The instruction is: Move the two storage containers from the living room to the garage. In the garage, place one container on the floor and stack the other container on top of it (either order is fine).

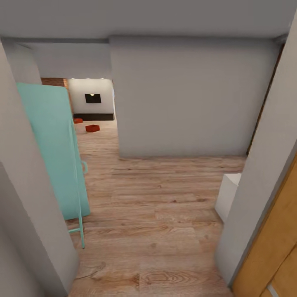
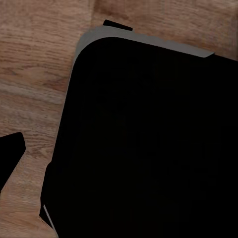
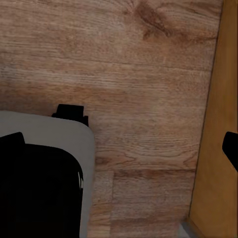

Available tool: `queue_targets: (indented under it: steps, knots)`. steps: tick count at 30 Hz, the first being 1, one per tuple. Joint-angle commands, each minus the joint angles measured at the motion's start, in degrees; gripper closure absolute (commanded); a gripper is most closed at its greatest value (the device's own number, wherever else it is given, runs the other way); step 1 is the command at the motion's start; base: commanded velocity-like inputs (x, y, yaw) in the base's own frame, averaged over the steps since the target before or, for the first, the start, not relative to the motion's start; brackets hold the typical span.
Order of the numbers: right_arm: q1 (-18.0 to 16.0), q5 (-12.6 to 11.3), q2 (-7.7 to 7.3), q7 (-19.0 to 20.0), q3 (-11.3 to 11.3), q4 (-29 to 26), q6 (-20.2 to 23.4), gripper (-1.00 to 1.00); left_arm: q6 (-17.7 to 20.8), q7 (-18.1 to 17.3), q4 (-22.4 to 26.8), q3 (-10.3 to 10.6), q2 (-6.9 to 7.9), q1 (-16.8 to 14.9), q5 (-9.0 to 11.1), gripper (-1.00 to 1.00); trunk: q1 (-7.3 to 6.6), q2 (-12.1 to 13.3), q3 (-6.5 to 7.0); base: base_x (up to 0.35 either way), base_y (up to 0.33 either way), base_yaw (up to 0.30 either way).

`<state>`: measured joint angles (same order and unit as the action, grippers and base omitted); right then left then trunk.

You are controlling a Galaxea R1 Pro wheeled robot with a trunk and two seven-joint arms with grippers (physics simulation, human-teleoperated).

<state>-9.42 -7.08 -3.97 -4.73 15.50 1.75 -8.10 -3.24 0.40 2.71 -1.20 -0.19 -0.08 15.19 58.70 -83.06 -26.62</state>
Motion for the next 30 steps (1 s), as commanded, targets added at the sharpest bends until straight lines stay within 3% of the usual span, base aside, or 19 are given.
queue_targets:
  steps: [1, 30]
  knots:
    - [-0.1, -0.6, 0.02, 0.0, 0.5, 0.2, -0.4, -1.0, -0.1, 0.0, 0.0, -0.1, -0.01, 0.0, 0.2, -1.0, 0.03, 0.0, -0.05, 0.321, 0.0, 0.0]
    - [-0.1, -0.6, 0.01, 0.0, 0.5, 0.2, -0.4, -1.0, 0.1, 0.1, 0.0, 0.0, -0.09, 0.0, -0.3, -1.0, 0.03, 0.0, -0.05, 0.322, 0.0, 0.0]
